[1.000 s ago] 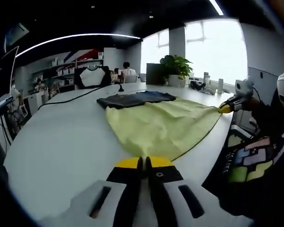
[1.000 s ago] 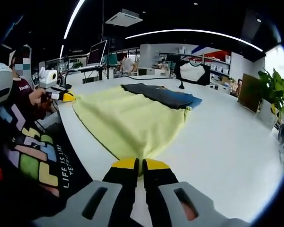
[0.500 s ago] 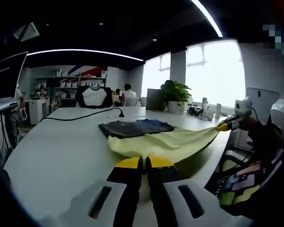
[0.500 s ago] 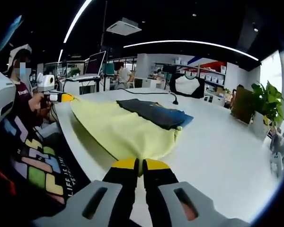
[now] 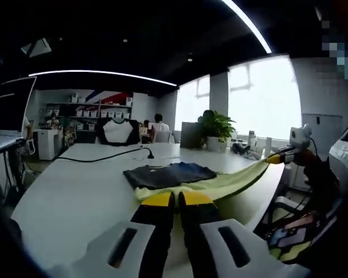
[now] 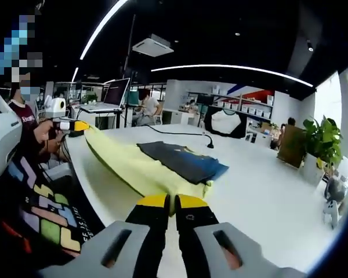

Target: Fold the garment on the visible template until the final outline fits inside the template.

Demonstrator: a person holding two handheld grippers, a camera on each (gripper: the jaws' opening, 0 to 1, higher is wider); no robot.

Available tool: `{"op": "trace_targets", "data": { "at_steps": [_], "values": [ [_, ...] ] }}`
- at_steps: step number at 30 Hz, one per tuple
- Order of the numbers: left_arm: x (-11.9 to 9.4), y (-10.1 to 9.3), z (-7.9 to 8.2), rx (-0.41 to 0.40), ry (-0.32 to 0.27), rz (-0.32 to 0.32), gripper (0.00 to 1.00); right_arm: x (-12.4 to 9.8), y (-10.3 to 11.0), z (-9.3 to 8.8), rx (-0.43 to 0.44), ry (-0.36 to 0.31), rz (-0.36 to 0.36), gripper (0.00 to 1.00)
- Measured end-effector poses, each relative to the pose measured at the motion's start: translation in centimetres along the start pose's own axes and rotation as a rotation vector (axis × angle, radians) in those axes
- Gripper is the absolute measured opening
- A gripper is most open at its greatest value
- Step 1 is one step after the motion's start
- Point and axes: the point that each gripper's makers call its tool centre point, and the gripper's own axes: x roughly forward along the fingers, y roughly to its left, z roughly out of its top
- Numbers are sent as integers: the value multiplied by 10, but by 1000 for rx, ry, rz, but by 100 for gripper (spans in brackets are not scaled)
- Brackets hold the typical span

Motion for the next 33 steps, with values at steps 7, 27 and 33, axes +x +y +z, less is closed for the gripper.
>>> {"op": "trace_targets", "data": {
  "at_steps": [7, 27, 33],
  "values": [
    [-7, -2, 20, -7, -38, 18, 4, -8, 0, 22, -33, -32, -2, 2],
    [16, 2, 87, 107, -109, -15, 4, 22, -47, 71, -92, -26, -54, 2],
    [41, 24, 104, 138, -92, -3, 5, 48, -65, 90, -137, -17, -64, 2]
  ]
}}
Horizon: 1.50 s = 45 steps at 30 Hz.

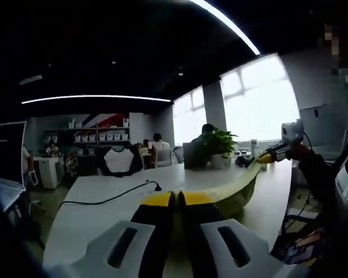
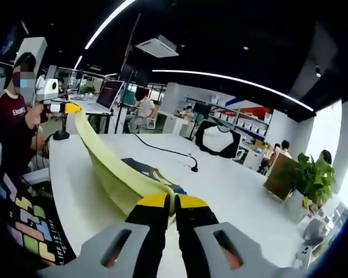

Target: Fold the garment on the visible template until the final outline fits inside the template.

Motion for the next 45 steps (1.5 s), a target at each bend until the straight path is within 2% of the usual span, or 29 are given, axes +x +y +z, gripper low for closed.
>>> {"op": "trace_targets", "data": {
  "at_steps": [7, 13, 15, 20, 22, 24, 25, 27, 30, 32, 34, 36, 37, 39, 41, 45],
  "values": [
    [45, 39, 2, -1, 33, 21, 5, 40, -31, 10, -11, 22, -27, 2],
    [87, 67, -13, 4, 99, 47, 5, 78, -57, 2, 28, 53, -49, 2],
    [101, 77, -25, -8, 135, 63, 5, 92, -63, -4, 40, 72, -55, 2],
    [138, 100, -62, 35, 228, 90, 5, 125, -72, -26, 72, 142, -60, 2],
    [150, 106, -74, 40, 249, 89, 5, 138, -76, -36, 83, 171, -62, 2],
    [160, 114, -95, 22, 310, 101, 5, 152, -80, -47, 96, 205, -62, 2],
    [167, 118, -105, 42, 334, 99, 5, 159, -81, -54, 105, 225, -59, 2],
    [176, 123, -121, 37, 362, 108, 5, 171, -83, -67, 127, 255, -51, 2],
    [182, 124, -140, -3, 401, 108, 5, 186, -84, -87, 126, 308, -50, 2],
    [187, 126, -151, 9, 421, 111, 5, 193, -84, -96, 124, 330, -40, 2],
    [190, 130, -165, 64, 471, 107, 5, 200, -82, -106, 133, 350, -21, 2],
    [192, 131, -176, 39, 501, 115, 5, 207, -79, -116, 189, 360, -5, 2],
    [193, 129, -181, 11, 508, 115, 5, 210, -81, -122, 191, 376, -4, 2],
    [196, 130, -188, 17, 519, 113, 5, 214, -82, -129, 205, 383, -4, 2],
    [196, 130, -196, 20, 542, 119, 5, 217, -79, -136, 254, 389, 6, 2],
    [195, 131, -207, 21, 564, 122, 5, 220, -77, -148, 254, 408, 7, 2]
  ]
}}
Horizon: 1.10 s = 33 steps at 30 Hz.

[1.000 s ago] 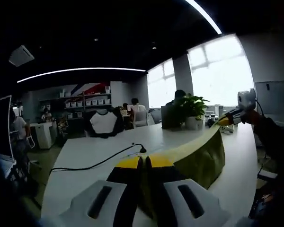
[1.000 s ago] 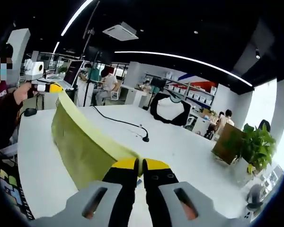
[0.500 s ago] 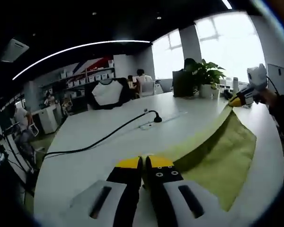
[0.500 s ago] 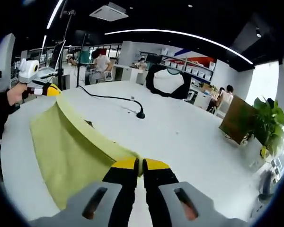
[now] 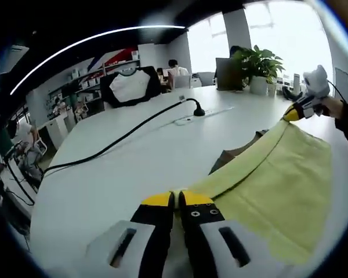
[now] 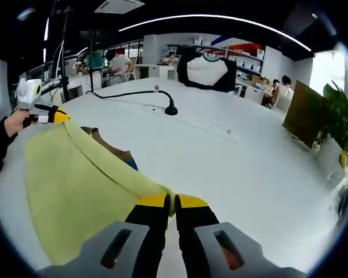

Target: Fold the garment on the visible template until the final outline fits inside the template.

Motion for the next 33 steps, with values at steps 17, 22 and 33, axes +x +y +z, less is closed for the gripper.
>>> {"op": "trace_targets", "data": {
  "at_steps": [17, 22, 33],
  "values": [
    [-3, 14, 14, 366, -39, -19, 29, -7, -21, 24, -235, -168, 16, 21],
    [-11, 1, 11, 613, 8, -137, 34, -19, -13, 26, -480, -162, 54, 29],
    [-4, -3, -4, 960, 154, -147, 33, -11, -2, 12, -824, -15, 80, 27]
  ]
}}
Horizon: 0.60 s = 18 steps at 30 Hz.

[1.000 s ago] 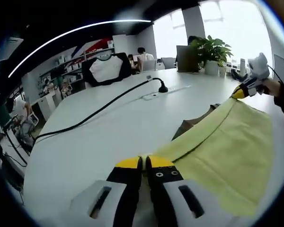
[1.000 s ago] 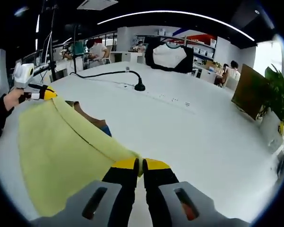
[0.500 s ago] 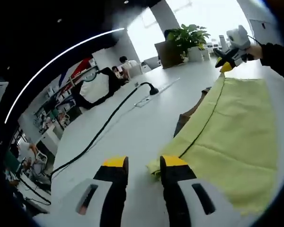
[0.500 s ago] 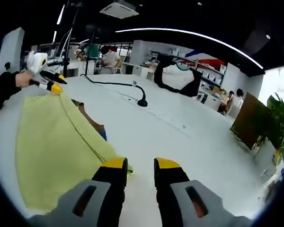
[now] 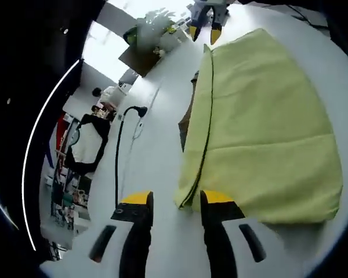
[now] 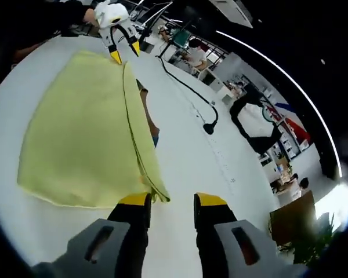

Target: Fold the garment on the visible template until the final outline fits inside the template.

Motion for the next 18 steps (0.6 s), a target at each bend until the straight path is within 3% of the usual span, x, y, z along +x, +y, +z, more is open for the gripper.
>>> {"op": "trace_targets", "data": {
  "at_steps": [10, 12, 15, 17, 18],
  "values": [
    [12, -2, 2, 11, 5, -16, 22, 17, 9, -12, -44, 57, 53, 19],
    [13, -4, 0, -3, 9, -11, 21, 18, 8, -14, -19, 51, 53, 17],
    [15, -9, -1, -1, 2, -44, 10, 19, 8, -15, 20, 41, 53, 10],
    [18, -8, -3, -21, -1, -49, 7, 20, 13, -13, 96, 15, 77, 4],
    [18, -7, -3, -84, -11, -50, 7, 19, 12, -14, 150, 3, 73, 4]
  ]
}}
